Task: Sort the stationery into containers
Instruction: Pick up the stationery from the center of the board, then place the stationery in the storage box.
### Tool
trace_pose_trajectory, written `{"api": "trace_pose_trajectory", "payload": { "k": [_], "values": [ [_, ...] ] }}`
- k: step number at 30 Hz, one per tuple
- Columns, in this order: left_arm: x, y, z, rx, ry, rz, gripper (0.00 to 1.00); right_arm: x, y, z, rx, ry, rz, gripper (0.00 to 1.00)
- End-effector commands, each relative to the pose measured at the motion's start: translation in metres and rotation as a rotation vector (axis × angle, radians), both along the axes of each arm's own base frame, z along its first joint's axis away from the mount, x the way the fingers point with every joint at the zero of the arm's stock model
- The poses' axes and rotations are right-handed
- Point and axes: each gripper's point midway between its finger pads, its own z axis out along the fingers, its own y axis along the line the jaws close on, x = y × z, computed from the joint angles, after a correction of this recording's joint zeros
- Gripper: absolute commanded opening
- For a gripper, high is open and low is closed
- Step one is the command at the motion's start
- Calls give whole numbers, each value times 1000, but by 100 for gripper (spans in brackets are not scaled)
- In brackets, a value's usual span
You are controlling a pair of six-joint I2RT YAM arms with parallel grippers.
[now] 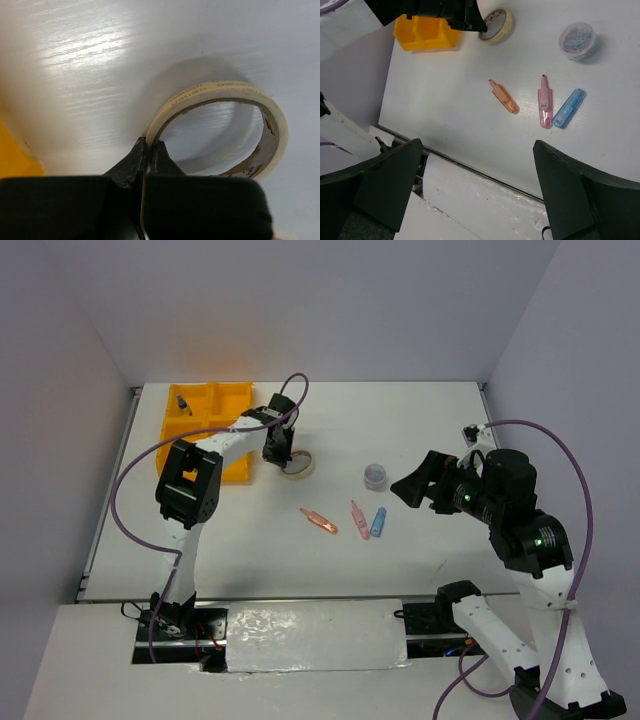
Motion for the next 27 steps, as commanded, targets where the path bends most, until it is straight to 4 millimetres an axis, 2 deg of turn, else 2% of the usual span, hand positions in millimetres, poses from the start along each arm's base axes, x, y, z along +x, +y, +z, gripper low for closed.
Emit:
{"api": "trace_pose_trajectory", "payload": {
  "k": [1,2,4,5,6,7,9,10,11,12,15,16,17,18,19,20,21,23,24,27],
  "values": [
    [20,-22,59,-128,-111,-8,0,2,2,1,-9,-11,13,100],
    [31,-24,82,-143,-163,1,0,2,2,1,-8,-10,13,100],
    [48,-8,111,-110,-236,84,0,5,3,-1,-3,-7,11,100],
    [59,0,138,-104,-272,129,0,6,4,-2,1,-5,13,100],
    [66,9,137,-99,-264,194,0,7,5,-1,6,-8,17,100],
    [83,30,157,-102,-308,264,0,7,5,-2,7,-6,18,100],
    [91,56,148,-91,-273,387,0,9,5,-1,9,-11,16,100],
    [101,83,153,-89,-287,456,0,9,5,-1,8,-12,17,100],
    [104,96,151,-92,-278,496,0,9,5,-1,8,-12,15,100],
    [110,118,145,-102,-271,563,0,9,5,0,6,-14,15,100],
    [129,136,133,-165,-274,585,0,8,3,-1,-4,-11,11,100],
    [138,150,138,-188,-292,597,0,8,2,-1,-10,-14,7,100],
    [143,154,139,-207,-298,592,0,8,1,-1,-14,-10,5,100],
    [150,167,129,-202,-293,604,0,7,1,1,-15,-10,4,100],
    [158,170,138,-225,-318,596,0,7,1,2,-16,-13,6,100],
    [162,174,135,-233,-322,596,0,7,1,3,-16,-13,5,100],
    [169,181,142,-249,-356,596,0,7,1,4,-17,-17,6,100],
    [173,179,147,-268,-375,582,1,8,0,4,-25,-16,1,100],
    [174,195,149,-270,-388,602,1,8,-1,4,-26,-13,-2,100],
    [178,198,149,-281,-405,592,5,9,-1,3,-24,-7,-8,100]
  ]
}}
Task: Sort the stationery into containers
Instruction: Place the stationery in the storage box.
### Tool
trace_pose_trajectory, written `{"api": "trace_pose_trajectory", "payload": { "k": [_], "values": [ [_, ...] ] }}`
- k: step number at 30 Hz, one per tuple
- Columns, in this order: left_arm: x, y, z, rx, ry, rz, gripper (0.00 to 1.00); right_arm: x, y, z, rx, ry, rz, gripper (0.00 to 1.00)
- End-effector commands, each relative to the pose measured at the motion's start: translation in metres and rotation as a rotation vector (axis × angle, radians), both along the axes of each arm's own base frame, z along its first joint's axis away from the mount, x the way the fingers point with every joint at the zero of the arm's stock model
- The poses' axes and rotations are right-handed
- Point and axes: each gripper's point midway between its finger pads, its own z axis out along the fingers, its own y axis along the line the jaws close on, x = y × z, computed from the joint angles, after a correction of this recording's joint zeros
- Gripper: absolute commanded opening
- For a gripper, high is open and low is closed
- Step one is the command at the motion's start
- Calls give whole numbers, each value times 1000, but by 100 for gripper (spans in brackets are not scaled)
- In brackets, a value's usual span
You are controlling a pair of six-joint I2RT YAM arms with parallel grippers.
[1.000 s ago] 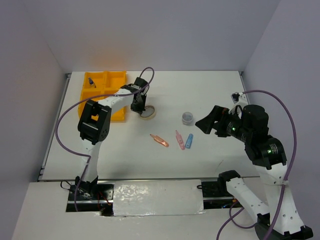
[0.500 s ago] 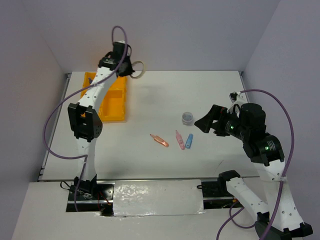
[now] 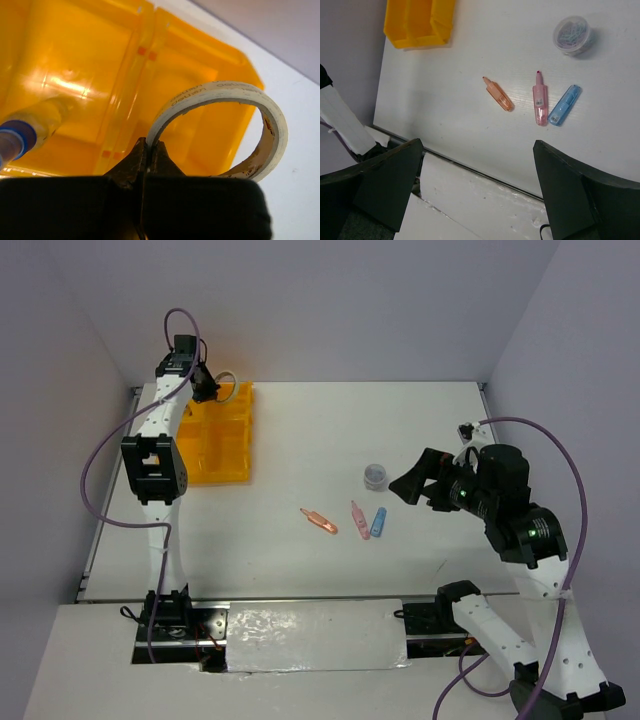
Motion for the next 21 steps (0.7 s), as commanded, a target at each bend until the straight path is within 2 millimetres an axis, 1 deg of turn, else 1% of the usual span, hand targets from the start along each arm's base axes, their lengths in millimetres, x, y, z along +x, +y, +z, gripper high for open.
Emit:
{"api": "trace_pose_trajectory", "payload": {
  "k": [1,2,4,5,7,9,10,11,13,14,15,16,17,18,19,20,21],
  "values": [
    [21,-8,50,-32,-163,-42,6,3,-1,12,-7,-42,-1,100],
    [22,-7,45,-31,-156,-45,6,3,0,12,-5,-41,0,100],
    [21,-9,35,-31,-136,-54,11,6,1,10,-5,-29,0,100],
    [19,-9,29,-29,-120,-55,16,6,1,12,-4,-31,1,100],
    [17,-8,22,-24,-103,-59,22,9,2,12,-4,-27,3,100],
    [14,-8,15,-20,-86,-60,37,9,3,15,-2,-34,8,100],
    [14,-8,16,-16,-89,-65,45,10,3,15,-3,-30,11,100],
    [14,-6,15,-9,-87,-59,66,10,4,16,-2,-31,20,100],
    [14,-7,20,-3,-91,-69,72,11,7,15,2,-22,34,100],
    [16,-6,28,2,-106,-68,77,12,8,15,3,-21,35,100],
    [17,-6,33,4,-120,-74,79,12,8,15,4,-22,40,100],
    [18,-6,48,3,-150,-78,79,13,9,16,5,-26,40,100],
    [18,-9,58,-1,-169,-85,80,14,8,16,3,-26,37,100],
    [16,-16,79,-10,-208,-108,81,14,8,16,3,-30,34,100],
    [15,-25,89,-14,-228,-127,83,15,8,16,4,-29,32,100],
    [14,-27,102,-9,-256,-139,84,15,8,16,4,-28,32,100],
    [8,-49,125,-18,-296,-186,85,16,8,17,6,-34,30,100]
  ]
}}
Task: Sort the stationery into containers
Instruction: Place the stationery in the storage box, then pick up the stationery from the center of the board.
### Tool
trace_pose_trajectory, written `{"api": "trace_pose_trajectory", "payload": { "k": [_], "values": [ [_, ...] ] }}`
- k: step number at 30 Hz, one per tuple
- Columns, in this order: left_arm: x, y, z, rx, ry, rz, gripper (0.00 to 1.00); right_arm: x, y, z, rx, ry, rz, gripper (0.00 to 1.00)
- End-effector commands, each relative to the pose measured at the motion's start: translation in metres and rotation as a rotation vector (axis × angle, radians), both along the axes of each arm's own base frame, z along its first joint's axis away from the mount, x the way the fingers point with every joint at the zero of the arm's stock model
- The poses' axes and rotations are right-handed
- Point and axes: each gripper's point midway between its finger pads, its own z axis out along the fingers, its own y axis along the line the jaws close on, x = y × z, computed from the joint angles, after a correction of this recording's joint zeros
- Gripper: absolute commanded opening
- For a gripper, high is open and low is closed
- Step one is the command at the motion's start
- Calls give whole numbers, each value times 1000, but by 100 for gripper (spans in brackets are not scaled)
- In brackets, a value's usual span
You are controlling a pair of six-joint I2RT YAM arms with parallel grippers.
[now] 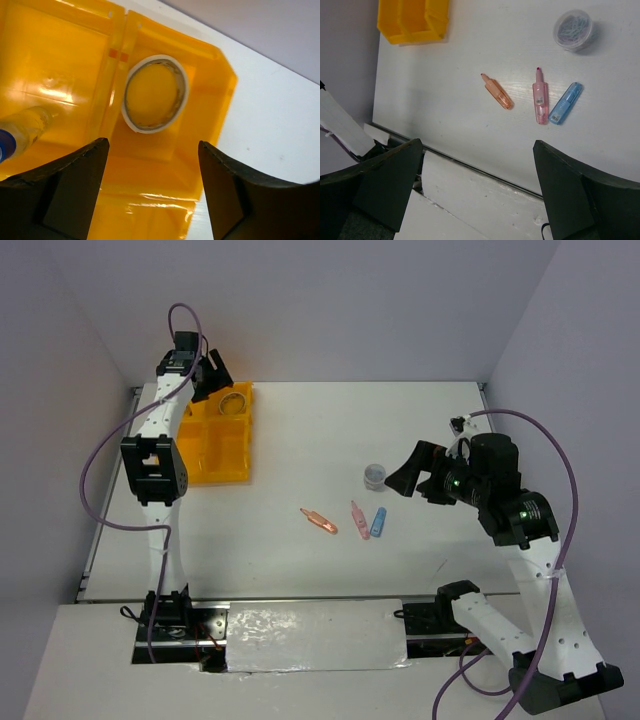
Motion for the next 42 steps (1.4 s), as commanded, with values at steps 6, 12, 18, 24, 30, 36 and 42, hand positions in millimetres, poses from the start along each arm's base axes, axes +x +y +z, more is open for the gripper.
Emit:
{"api": "trace_pose_trajectory", "payload": {
  "k": [6,12,18,24,30,36,42],
  "values": [
    [-54,-182,133,8,-248,-377,89,13,-34,15,-78,-27,-220,100],
    [-142,-365,78,2,-136,-715,87,3,-95,14,-136,-7,-610,100],
    [-190,-437,37,84,-120,-872,99,-18,-106,16,-135,-53,-639,100],
    [-199,-431,-5,213,-63,-872,99,-33,-97,-1,-133,-15,-563,100],
    [-204,-435,-41,264,-23,-912,99,-43,-82,-18,-102,16,-469,100],
    [-212,-444,-42,222,-24,-928,99,-51,-82,-17,-108,8,-449,100],
    [-219,-450,-65,211,15,-943,99,-58,-79,-19,-89,11,-437,100]
  ]
}}
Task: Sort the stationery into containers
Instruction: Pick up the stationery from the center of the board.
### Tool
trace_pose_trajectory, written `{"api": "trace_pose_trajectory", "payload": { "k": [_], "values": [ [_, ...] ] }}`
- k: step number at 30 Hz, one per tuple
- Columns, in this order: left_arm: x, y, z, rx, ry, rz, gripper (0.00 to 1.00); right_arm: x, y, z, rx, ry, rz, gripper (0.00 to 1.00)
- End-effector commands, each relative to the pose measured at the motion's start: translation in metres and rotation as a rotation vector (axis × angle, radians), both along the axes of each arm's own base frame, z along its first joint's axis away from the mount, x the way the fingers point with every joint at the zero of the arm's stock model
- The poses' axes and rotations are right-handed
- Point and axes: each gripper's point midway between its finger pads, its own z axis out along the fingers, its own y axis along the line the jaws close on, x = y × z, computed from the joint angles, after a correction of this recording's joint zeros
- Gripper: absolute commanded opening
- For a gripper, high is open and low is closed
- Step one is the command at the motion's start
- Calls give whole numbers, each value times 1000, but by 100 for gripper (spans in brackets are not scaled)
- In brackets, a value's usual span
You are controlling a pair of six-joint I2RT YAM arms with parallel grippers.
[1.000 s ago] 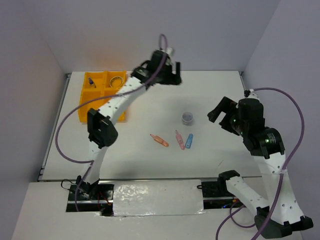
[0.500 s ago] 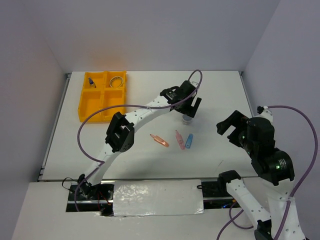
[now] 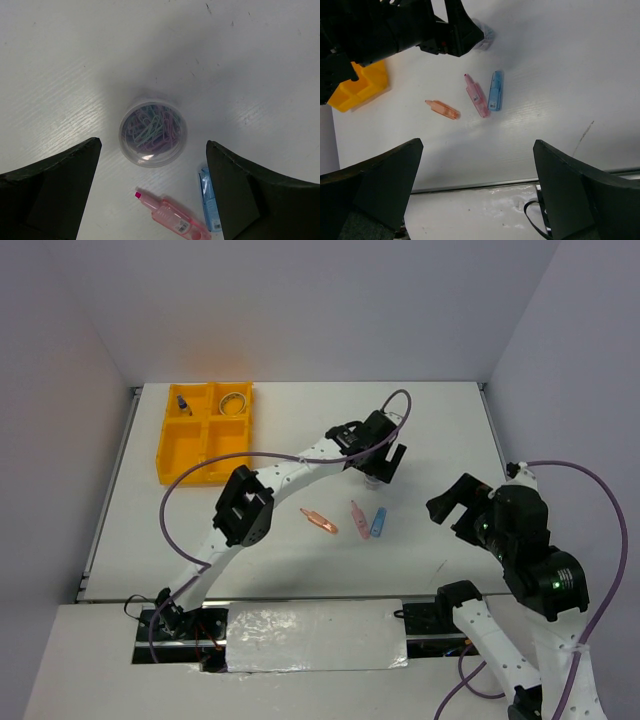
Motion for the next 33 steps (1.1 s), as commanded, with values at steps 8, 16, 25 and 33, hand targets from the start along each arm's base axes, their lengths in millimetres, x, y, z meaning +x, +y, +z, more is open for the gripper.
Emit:
{"api": "trace_pose_trajectory", "payload": {
  "k": [8,16,25,33],
  "values": [
    [-1,-16,-44,-4,22,-23,93,-13,3,1,12,-4,30,100],
    [9,-19,-41,-11,-22,-10,84,-19,2,4,16,-6,35,100],
    [17,-17,-25,-2,-67,0,76,-22,4,4,27,-9,45,100],
    [15,-17,-5,-25,-60,-8,8,-17,8,8,36,-25,64,100]
  ]
}}
